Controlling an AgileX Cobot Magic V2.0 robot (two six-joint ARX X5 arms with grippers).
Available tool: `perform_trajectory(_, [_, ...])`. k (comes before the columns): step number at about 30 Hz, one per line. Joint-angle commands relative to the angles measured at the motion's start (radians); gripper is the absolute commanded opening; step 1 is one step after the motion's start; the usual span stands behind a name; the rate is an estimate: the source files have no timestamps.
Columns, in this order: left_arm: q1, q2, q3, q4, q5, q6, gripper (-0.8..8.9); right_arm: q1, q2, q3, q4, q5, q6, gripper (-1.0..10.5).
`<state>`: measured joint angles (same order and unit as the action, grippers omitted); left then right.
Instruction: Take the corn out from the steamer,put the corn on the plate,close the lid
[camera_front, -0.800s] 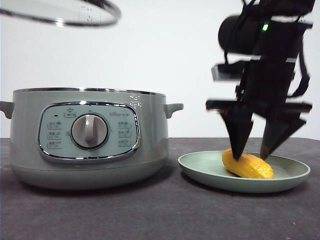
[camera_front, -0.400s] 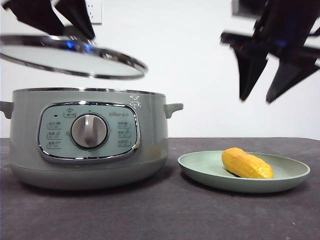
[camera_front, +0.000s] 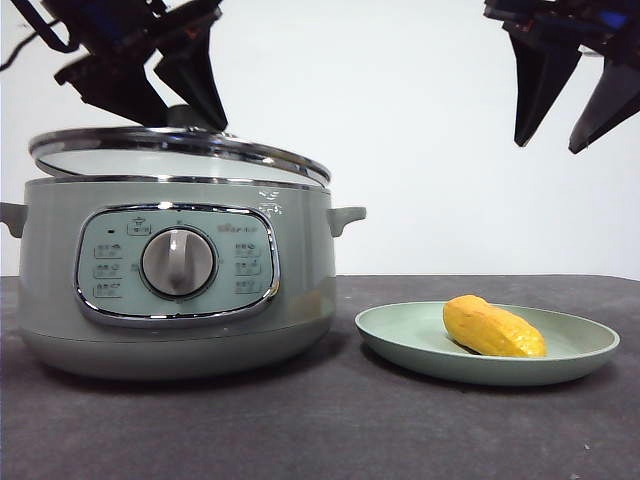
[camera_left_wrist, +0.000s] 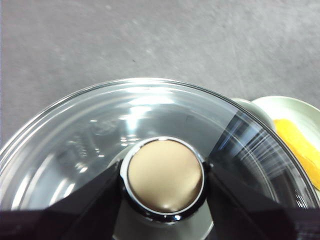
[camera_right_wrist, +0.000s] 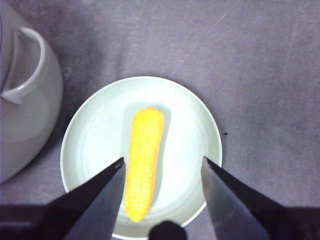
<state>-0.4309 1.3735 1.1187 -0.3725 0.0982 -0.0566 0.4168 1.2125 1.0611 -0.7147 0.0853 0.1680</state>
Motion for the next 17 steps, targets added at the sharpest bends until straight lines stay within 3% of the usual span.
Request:
perform_trajectory(1, [-0.007, 0.014, 0.015, 0.034, 0.010, -0.019, -0.09, -0.010, -0.003, -0.006, -0.002, 0.002, -0.005, 2.5])
perform_trajectory(14, [-0.014, 0.051, 0.015, -0.036, -0.058, 0.034, -0.07, -0.018, -0.003, -0.006, -0.002, 0.001, -0.004, 2.5])
perform_trajectory(16, [-0.014, 0.051, 0.015, -0.048, -0.056, 0.034, 0.23, -0.018, -0.003, -0.006, -0.002, 0.001, -0.005, 2.5])
perform_trajectory(17, [-0.014, 0.051, 0.015, -0.051, -0.050, 0.034, 0.91, -0.018, -0.003, -0.006, -0.002, 0.001, -0.005, 2.5])
